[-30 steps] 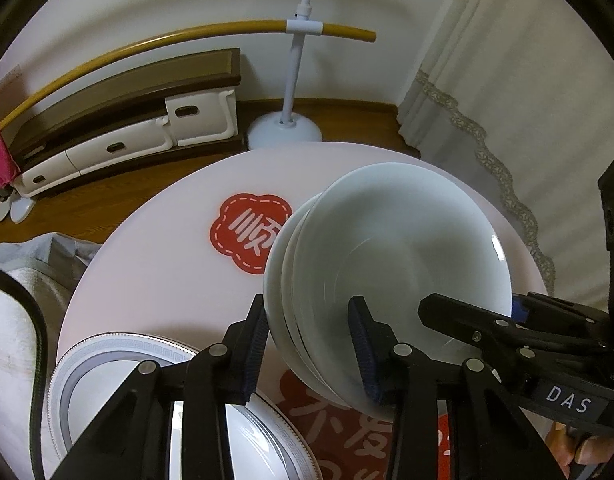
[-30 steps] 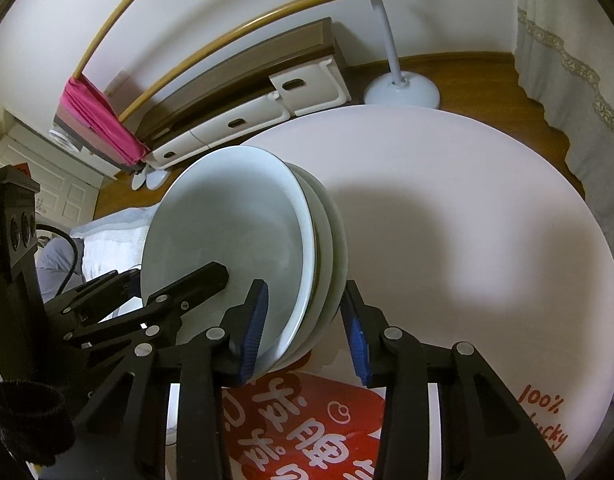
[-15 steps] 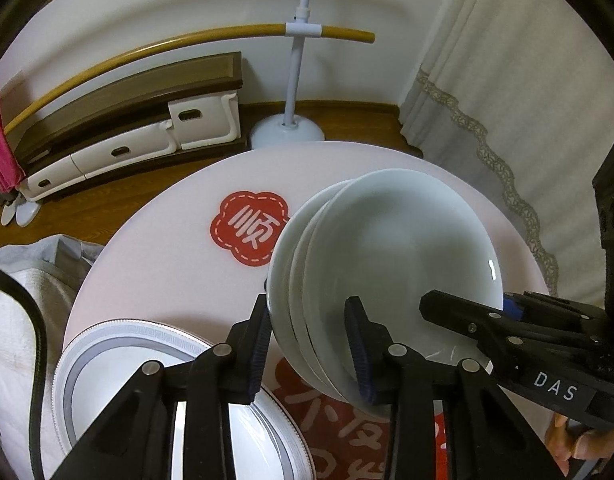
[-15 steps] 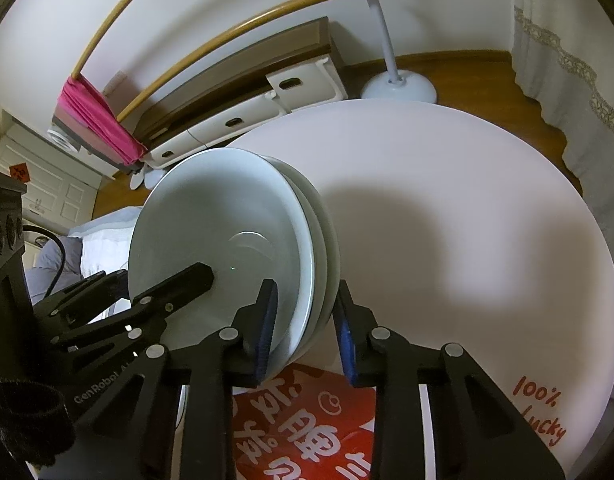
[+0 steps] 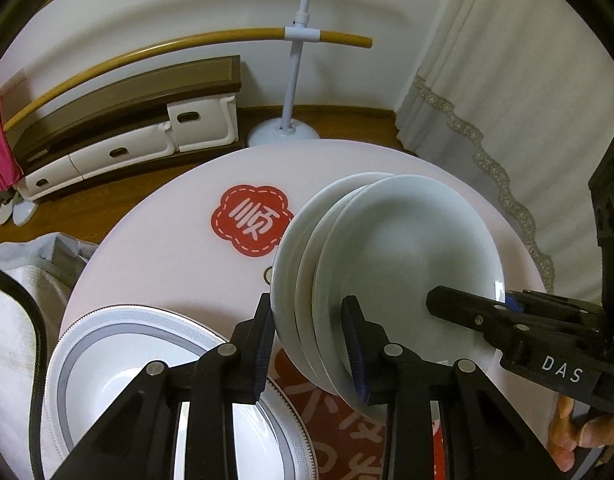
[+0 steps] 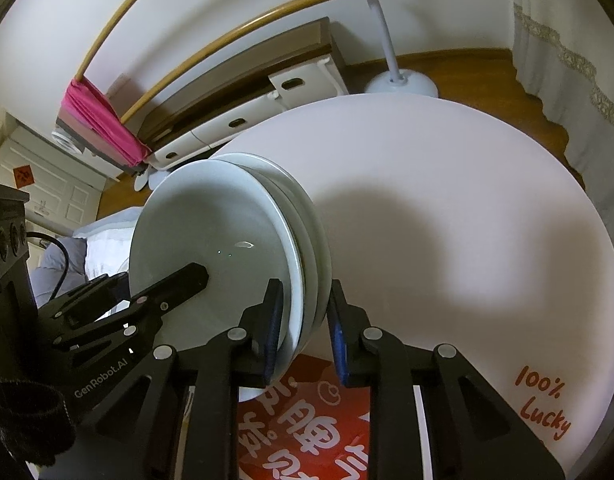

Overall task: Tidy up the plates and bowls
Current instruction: 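Carry the bowl stack over the grey-rimmed plate stack with both tools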

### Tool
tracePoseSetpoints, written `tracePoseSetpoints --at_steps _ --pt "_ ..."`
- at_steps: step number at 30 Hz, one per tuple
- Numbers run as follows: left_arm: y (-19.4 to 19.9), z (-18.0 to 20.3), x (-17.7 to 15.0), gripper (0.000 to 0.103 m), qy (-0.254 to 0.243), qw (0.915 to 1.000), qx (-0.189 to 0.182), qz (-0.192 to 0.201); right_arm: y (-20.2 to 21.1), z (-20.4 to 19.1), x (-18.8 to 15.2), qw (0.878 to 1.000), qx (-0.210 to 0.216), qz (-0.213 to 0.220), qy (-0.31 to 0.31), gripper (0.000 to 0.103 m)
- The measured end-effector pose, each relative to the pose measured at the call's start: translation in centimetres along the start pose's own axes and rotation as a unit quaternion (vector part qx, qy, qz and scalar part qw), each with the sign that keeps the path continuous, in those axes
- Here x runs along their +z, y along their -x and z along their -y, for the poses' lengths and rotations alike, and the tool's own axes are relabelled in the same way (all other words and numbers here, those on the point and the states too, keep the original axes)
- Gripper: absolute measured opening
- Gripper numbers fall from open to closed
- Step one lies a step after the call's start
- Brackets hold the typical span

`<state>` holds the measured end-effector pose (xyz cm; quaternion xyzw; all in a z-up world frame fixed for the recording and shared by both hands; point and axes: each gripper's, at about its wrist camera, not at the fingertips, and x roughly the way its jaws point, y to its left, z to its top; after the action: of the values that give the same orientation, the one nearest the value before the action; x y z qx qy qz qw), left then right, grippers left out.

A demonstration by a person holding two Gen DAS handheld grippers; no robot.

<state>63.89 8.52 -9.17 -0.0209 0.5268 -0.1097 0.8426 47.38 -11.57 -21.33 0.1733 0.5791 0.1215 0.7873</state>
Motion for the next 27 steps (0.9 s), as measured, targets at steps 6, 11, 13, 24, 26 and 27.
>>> tracePoseSetpoints --at_steps 6,11,13,24,26,27 --pt "-0.4 -0.9 -0.3 0.032 0.011 0.9998 -0.017 -0.010 0.2 0.1 0.1 1.000 0.005 0.002 -0.004 0.020" --pt "-0.5 -0.8 -0.4 0.032 0.016 0.9995 -0.020 -0.019 0.3 0.3 0.3 1.000 0.008 0.003 -0.007 0.017" --pt "-0.4 -0.8 -0.4 0.031 0.021 0.9995 -0.019 -0.014 0.3 0.4 0.4 1.000 0.009 0.003 -0.009 0.017" --pt "-0.2 0.2 -1.0 0.027 0.019 0.9998 -0.006 0.004 0.2 0.2 0.2 1.000 0.003 0.000 0.001 0.018" --pt "-0.1 0.2 -1.1 0.026 0.018 0.9998 -0.006 0.003 0.2 0.3 0.2 1.000 0.005 -0.002 0.001 0.018" --pt "-0.1 0.2 -1.2 0.025 0.018 0.9998 -0.006 0.002 0.2 0.3 0.1 1.000 0.006 -0.003 0.001 0.018"
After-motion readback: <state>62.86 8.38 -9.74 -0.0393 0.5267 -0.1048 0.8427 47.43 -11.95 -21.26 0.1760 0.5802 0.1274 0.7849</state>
